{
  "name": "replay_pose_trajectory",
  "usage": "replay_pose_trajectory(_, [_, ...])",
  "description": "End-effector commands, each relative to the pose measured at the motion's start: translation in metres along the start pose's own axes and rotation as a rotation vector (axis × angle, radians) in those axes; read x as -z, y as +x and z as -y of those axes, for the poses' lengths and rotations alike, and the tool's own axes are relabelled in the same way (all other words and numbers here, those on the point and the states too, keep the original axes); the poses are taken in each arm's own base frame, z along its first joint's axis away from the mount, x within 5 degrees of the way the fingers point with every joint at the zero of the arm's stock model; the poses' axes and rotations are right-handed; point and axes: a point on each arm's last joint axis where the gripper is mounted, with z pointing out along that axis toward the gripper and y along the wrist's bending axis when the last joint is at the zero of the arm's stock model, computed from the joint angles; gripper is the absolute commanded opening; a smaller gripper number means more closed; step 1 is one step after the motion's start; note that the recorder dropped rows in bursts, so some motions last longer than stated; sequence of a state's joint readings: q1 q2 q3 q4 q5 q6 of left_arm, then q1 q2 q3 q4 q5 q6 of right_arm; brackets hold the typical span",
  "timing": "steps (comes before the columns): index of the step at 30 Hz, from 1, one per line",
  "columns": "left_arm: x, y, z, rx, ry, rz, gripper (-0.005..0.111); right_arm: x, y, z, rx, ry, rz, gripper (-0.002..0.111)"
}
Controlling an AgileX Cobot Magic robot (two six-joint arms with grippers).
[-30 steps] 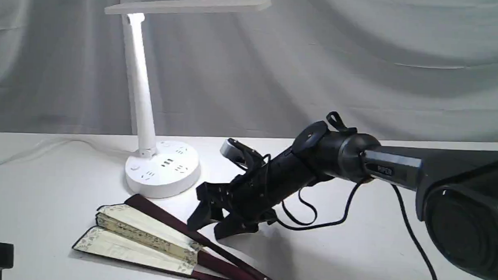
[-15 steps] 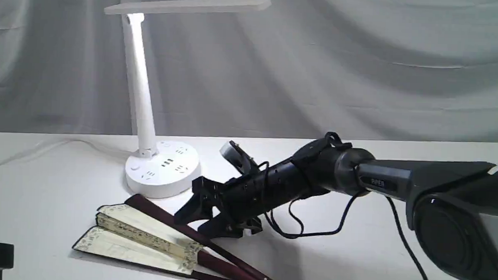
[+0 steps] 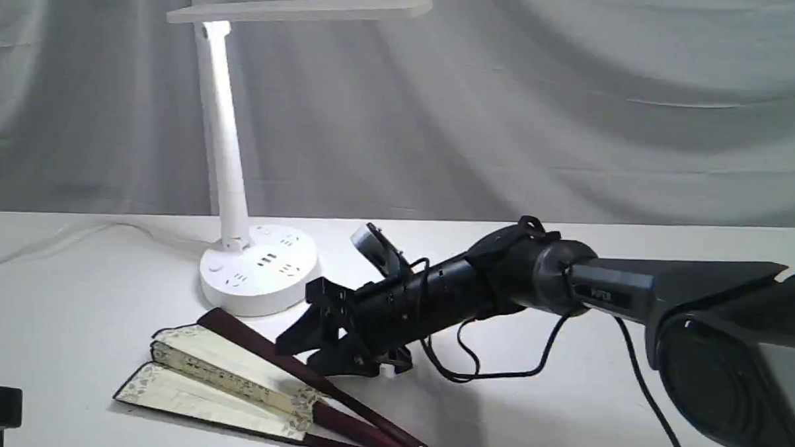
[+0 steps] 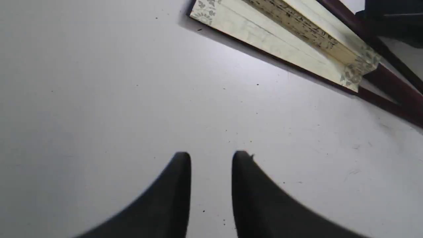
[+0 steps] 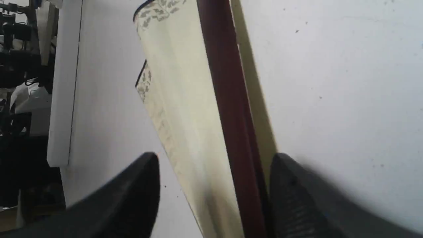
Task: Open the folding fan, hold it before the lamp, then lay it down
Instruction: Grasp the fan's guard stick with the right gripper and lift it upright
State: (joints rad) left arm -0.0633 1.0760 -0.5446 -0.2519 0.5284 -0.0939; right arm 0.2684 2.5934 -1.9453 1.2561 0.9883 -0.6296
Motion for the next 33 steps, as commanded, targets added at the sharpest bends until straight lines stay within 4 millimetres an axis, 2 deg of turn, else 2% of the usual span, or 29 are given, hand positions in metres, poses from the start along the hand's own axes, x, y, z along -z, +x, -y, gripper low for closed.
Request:
replay_pose_trajectory(1, [0.001,-0.002,0.002,0.0,0.007,0.009,0.022,-0.009,0.015,0.016,-0.028,0.022,-0.096,0.053])
replay_pose_trajectory(10, [0.001,-0.002,0.001,-0.006,0.004,0.009,0.022,-0.007,0.023,0.02,-0.011,0.083,-0.19,0.048])
replay_pose_trajectory(16, [0.001,-0.002,0.001,-0.006,0.004,0.009,0.022,-0.005,0.025,0.026,-0.002,0.141,-0.22,0.03])
replay_pose_trajectory(21, [0.001,-0.002,0.001,-0.006,0.004,0.009,0.022,-0.004,0.029,0.031,0.017,0.198,-0.264,0.022])
replay_pose_trajectory(26, [0.001,-0.001,0.001,-0.006,0.004,0.003,0.022,-0.003,0.032,0.029,0.01,0.178,-0.296,0.016])
replay_pose_trajectory(30, [0.001,-0.001,0.001,-0.006,0.004,0.003,0.022,-0.002,0.035,0.026,0.035,0.152,-0.335,0.001])
replay_pose_trajectory(33, [0.001,-0.001,0.001,-0.006,0.004,0.006,0.022,0.001,0.033,0.02,0.066,0.14,-0.33,0.0])
